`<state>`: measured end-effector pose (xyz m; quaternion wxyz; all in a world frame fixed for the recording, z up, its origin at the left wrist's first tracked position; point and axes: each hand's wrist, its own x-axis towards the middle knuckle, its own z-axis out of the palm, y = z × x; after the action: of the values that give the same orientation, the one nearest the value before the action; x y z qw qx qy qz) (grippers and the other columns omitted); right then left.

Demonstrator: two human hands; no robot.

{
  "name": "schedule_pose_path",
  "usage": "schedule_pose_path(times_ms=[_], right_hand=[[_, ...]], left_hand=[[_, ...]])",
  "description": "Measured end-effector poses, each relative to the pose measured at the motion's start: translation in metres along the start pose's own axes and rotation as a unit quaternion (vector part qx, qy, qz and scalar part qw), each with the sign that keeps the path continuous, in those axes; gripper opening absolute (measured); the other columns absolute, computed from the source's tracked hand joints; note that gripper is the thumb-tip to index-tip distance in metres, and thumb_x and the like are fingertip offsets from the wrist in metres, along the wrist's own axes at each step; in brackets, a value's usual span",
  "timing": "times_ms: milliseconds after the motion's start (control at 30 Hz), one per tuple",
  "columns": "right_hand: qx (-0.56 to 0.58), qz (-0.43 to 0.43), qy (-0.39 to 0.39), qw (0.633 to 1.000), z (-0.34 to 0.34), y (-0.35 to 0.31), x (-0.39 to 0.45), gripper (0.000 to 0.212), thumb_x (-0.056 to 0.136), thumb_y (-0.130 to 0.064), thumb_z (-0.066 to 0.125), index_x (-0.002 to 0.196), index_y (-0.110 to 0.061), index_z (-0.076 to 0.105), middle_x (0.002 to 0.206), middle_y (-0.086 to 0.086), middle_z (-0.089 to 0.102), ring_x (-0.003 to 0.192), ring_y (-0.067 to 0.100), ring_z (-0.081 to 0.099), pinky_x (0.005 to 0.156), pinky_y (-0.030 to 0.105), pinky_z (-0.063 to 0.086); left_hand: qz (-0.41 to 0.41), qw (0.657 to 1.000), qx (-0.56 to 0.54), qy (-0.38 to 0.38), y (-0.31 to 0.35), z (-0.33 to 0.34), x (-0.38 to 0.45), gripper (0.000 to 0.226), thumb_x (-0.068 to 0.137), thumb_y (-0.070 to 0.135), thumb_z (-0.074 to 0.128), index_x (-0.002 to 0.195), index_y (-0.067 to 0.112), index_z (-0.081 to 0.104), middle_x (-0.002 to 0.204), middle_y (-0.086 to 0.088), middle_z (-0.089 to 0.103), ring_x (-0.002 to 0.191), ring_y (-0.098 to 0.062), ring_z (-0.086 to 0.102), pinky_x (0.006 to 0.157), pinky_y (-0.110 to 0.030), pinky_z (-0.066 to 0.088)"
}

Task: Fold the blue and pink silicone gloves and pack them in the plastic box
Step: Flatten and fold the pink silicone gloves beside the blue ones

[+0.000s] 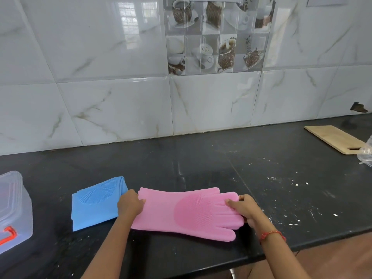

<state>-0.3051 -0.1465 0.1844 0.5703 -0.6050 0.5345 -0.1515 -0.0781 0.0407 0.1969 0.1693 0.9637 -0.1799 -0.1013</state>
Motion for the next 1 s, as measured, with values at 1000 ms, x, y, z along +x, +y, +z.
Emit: schedule_pose_path(times_ms=[1000], right_hand=[[0.399,-0.016,0.065,0.914,0.035,0.023,-0.066,0.037,0.075,0.011,0.064,0.106,-0.009,0.059,0.085,0.006,0.061,0.076,0.022,0.056,0.062,0.027,0.046]], left_hand=[[-0.089,0.959,-0.268,0.028,-0.016,-0.001,-0.019,0.019,0.091,0.017,0.057,0.092,-0.001,0.057,0.109,-0.023,0.060,0.089,-0.027,0.050,0.087,-0.041,0.045]])
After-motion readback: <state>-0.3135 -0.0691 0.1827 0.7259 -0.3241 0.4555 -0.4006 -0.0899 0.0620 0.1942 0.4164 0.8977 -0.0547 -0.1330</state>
